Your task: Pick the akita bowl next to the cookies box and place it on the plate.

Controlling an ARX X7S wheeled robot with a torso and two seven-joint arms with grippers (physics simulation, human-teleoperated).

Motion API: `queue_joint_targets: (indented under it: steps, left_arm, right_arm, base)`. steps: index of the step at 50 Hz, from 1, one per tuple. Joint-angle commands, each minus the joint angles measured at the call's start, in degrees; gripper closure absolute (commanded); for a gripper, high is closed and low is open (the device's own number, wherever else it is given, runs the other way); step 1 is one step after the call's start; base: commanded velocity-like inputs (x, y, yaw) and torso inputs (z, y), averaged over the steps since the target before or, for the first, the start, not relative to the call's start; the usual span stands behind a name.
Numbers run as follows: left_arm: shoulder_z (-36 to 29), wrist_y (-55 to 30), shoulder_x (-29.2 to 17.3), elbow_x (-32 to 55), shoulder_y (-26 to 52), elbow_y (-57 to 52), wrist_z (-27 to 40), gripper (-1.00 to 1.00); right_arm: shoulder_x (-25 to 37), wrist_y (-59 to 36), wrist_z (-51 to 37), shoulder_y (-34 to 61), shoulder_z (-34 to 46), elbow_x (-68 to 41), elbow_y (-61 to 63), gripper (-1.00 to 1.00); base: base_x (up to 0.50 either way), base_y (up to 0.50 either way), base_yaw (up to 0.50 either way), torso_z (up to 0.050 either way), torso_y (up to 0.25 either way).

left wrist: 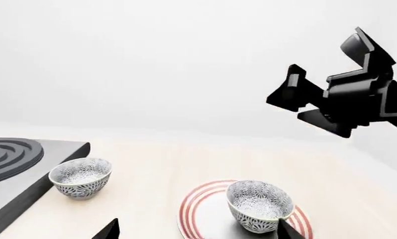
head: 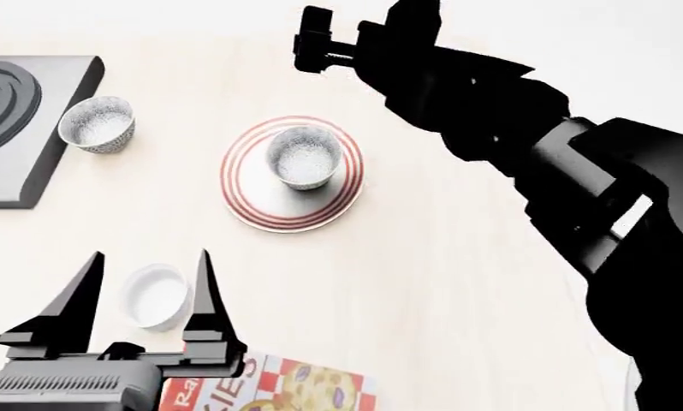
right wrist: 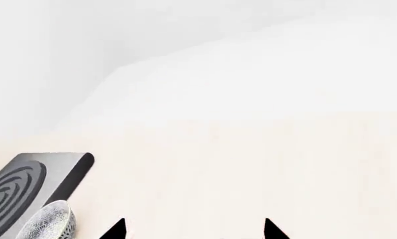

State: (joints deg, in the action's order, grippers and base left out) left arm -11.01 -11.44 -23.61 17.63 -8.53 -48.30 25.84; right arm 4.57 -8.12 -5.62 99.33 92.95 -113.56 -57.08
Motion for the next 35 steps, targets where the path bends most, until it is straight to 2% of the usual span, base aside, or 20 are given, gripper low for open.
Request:
queue_joint_targets:
  steps: [1,2,7,11,12,22,35]
  left_arm:
    - [-0.11,0.07,-0.33,1.29,0.01,-0.54,-0.21,-1.0]
    - [0.15,0.1,-0.31,2.0,-0.02,-0.59,-0.23,-1.0]
    - [-0.23,-0.2,-0.76,1.18,0.01,-0.93,-0.12,-1.0]
    - [0.04,-0.24,-0.9,1.56,0.12,-1.11,0.03,-1.0]
    - [0.06,-0.19,-0.85,1.69,0.2,-1.04,0.04,-1.0]
    - [0.39,-0.3,-1.48,1.78,-0.15,-1.9,0.44,-1.0]
    - [0.91,0.07,-1.94,2.12,-0.33,-2.28,0.86,-1.0]
  right_arm:
    - [16.2,9.32,-16.81,7.75,-0.75,5.15,29.07,-1.0]
    - [19.72,10.46,-18.78,8.31,-1.26,6.0,34.83,-1.0]
    - [28.55,13.65,-25.97,9.23,-0.89,11.05,47.76,-1.0]
    - [35.22,15.43,-29.15,9.52,-0.96,14.25,56.4,-1.0]
    - [39.06,16.32,-31.08,9.57,-1.05,15.76,60.84,-1.0]
    - [59.41,21.79,-40.06,6.93,-0.52,26.18,83.56,-1.0]
    - [71.07,29.65,-45.44,-1.02,2.27,38.25,94.05,-1.0]
  base:
    - [0.0,0.0,0.0,-0.02,0.25]
    - [0.0,0.0,0.0,-0.02,0.25]
    - [0.0,0.0,0.0,-0.019,0.25]
    - [0.0,0.0,0.0,-0.019,0.25]
    - [0.0,0.0,0.0,-0.019,0.25]
    - [0.0,0.0,0.0,-0.019,0.25]
    - [0.0,0.0,0.0,-0.019,0.25]
